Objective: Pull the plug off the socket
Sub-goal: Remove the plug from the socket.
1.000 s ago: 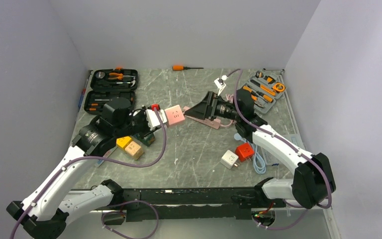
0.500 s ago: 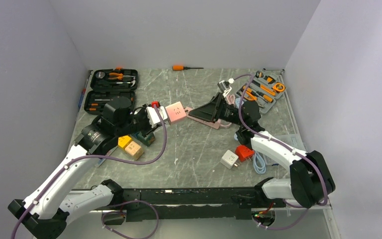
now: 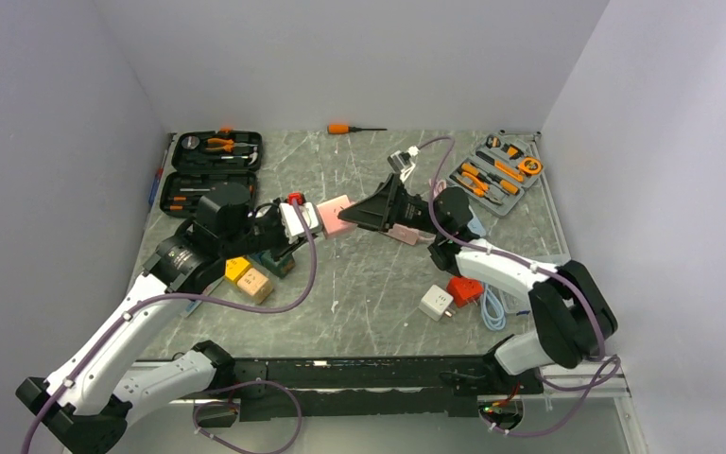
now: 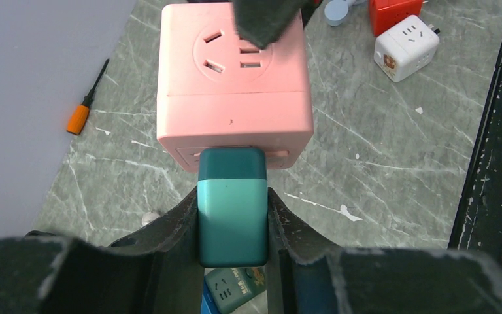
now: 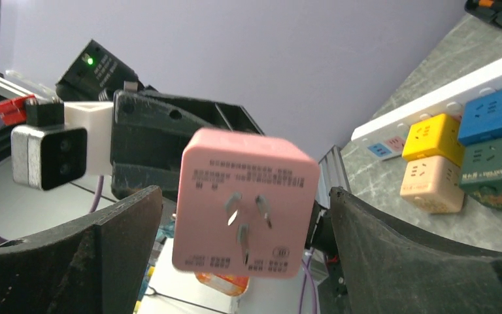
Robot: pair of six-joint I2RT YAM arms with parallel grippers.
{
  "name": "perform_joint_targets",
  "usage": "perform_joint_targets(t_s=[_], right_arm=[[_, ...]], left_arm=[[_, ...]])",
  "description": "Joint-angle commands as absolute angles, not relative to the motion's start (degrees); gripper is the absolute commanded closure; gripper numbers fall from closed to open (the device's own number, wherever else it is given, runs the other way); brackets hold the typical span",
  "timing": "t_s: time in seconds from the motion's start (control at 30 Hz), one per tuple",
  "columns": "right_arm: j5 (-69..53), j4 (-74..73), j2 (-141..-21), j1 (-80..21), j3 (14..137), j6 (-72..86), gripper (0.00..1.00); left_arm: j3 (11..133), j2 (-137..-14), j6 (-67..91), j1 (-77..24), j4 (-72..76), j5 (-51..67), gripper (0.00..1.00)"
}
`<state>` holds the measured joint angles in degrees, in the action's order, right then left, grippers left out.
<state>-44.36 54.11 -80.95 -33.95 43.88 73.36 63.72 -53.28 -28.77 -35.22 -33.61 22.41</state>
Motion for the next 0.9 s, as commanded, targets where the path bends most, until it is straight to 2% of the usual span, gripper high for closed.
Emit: perform_joint_targets(t_s=[0.0, 0.23, 0.4, 0.5, 0.6, 0.67, 0.87], right_arm=[[-43.81, 66.45, -85.31, -34.53, 48.28, 79.56, 0.01], [-46.61, 69.64, -88.51, -36.73, 49.81, 82.08, 0.22], [-47.99, 67.20, -87.93, -36.75, 48.79, 80.83, 0.41], [-47.69, 66.01, -86.79, -36.36, 47.85, 80.03, 0.59], [-47.53, 64.99, -85.94, -35.67, 47.55, 79.98, 0.87], [-47.80, 65.01, -85.53, -35.11, 47.51, 80.40, 1.00], [-48.40, 70.61, -83.57, -29.11, 42.47, 84.57, 1.00]], left_arm=[[65.96, -53.26, -27.67, -35.24, -28.57, 24.41, 1.00], [65.01, -53.02, -28.76, -35.22, -27.73, 23.21, 1.00], [64.35, -52.87, -29.50, -35.17, -27.23, 22.33, 1.00], [64.19, -52.74, -30.11, -35.18, -27.69, 22.32, 1.00], [63.91, -52.65, -30.51, -35.22, -28.61, 22.78, 1.00], [63.45, -52.41, -31.26, -35.21, -29.23, 22.63, 1.00], [60.89, -50.79, -36.06, -35.14, -31.70, 21.52, 1.00]])
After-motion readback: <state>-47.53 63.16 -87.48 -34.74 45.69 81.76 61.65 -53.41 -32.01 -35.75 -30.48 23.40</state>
